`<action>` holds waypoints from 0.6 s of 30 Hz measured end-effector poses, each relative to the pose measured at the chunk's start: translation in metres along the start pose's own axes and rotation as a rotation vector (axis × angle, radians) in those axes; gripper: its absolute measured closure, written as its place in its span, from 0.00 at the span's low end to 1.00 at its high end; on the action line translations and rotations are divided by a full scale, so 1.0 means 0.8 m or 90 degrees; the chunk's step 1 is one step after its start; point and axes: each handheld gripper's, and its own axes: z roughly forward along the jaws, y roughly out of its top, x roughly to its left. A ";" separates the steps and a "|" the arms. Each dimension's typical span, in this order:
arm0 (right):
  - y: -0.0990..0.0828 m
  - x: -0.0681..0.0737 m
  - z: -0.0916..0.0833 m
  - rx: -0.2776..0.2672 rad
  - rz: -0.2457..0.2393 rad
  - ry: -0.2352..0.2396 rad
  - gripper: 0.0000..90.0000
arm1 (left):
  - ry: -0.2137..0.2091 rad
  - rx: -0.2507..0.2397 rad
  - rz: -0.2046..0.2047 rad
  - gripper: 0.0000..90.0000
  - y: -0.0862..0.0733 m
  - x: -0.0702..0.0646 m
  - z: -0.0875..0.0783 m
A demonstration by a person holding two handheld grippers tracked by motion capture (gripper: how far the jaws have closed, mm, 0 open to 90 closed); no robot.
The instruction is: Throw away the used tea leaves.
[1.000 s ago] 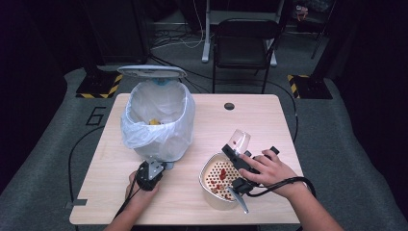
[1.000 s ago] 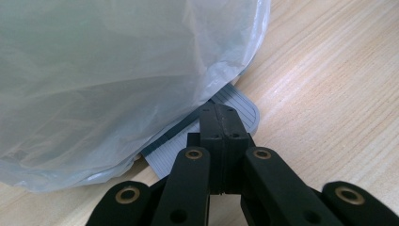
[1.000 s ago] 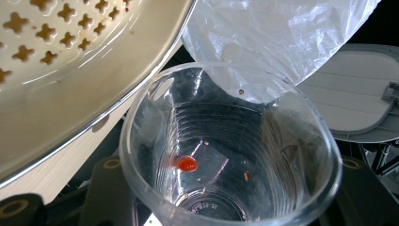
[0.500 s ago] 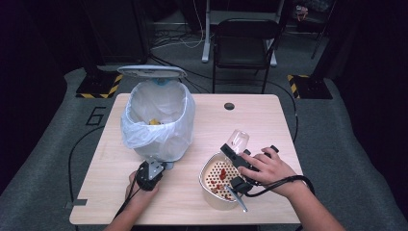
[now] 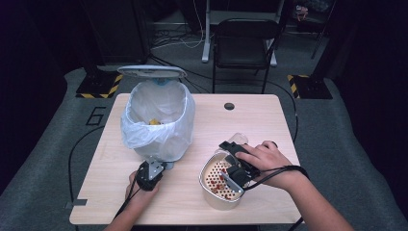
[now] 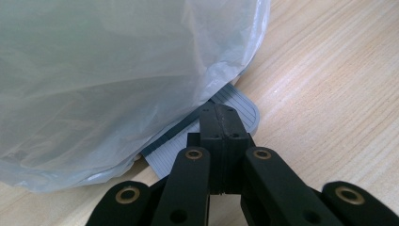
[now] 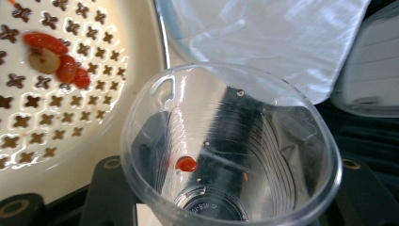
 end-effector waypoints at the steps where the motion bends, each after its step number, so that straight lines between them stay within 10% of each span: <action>1: 0.000 0.000 0.000 0.000 0.000 0.000 0.48 | 0.000 0.000 0.000 1.00 0.000 0.000 0.000; 18: -0.037 -0.058 0.017 -0.062 0.205 0.139 0.48 | -0.009 0.001 -0.009 1.00 0.000 0.000 0.000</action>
